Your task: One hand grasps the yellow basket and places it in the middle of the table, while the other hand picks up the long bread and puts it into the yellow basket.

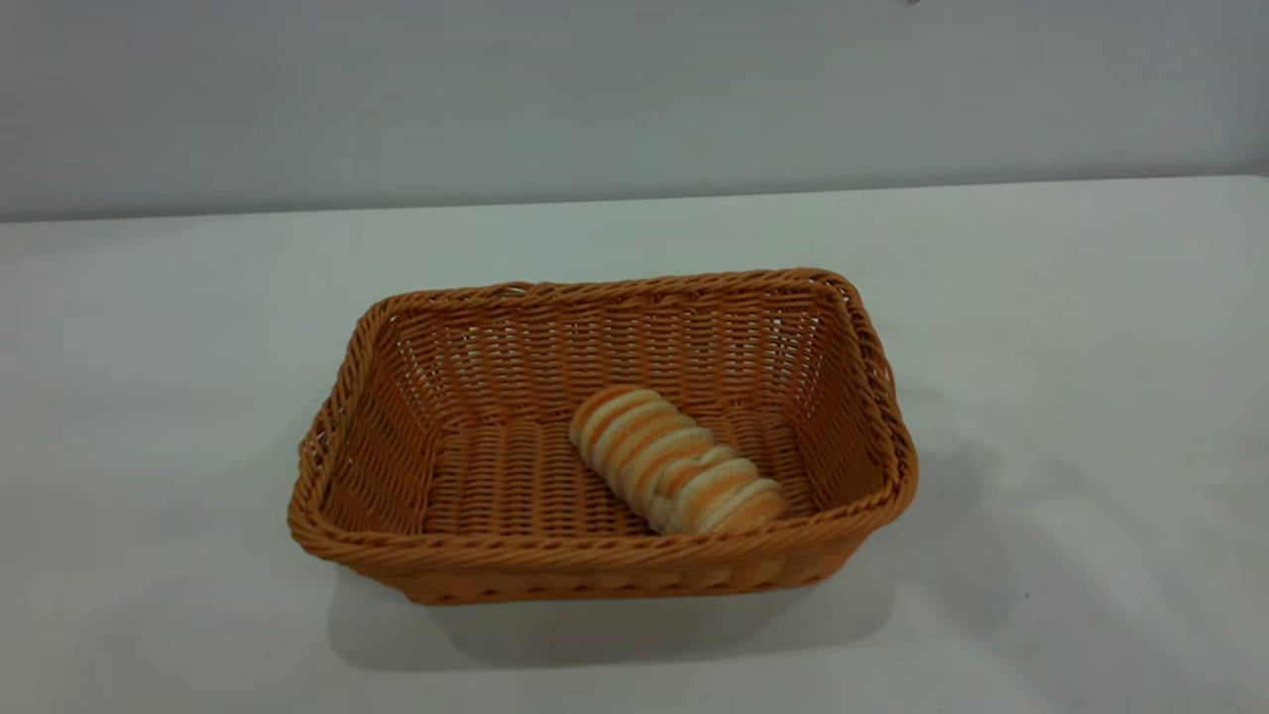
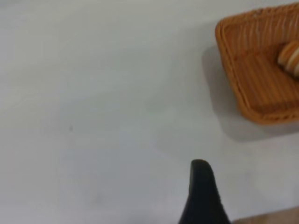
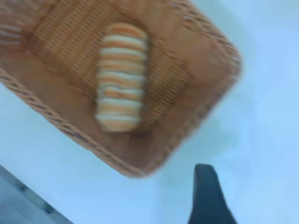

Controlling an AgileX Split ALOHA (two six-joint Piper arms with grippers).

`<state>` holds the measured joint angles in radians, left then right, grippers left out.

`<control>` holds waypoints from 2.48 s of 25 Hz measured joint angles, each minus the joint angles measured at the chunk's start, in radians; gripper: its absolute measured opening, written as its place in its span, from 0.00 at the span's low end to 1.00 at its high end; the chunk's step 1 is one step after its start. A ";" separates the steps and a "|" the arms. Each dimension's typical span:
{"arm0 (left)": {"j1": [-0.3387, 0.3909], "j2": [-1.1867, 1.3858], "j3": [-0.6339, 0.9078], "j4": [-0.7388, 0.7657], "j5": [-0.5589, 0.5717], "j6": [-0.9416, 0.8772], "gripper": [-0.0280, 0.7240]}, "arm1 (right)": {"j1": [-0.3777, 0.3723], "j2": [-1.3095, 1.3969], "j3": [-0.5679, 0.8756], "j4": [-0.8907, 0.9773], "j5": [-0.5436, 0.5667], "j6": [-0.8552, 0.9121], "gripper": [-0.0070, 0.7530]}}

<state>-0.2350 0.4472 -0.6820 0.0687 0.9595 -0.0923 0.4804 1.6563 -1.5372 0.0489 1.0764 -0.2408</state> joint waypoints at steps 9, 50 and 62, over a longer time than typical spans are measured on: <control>0.000 -0.191 0.093 0.020 0.125 -0.004 0.79 | -0.001 -0.280 0.000 -0.091 0.160 0.082 0.69; 0.000 -0.469 0.190 0.023 0.182 -0.007 0.79 | -0.001 -1.674 1.055 -0.105 0.083 0.217 0.69; 0.000 -0.469 0.190 0.023 0.181 -0.007 0.79 | -0.001 -1.675 1.066 -0.094 0.063 0.216 0.69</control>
<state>-0.2350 -0.0220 -0.4924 0.0915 1.1407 -0.0993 0.4793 -0.0190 -0.4716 -0.0454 1.1396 -0.0244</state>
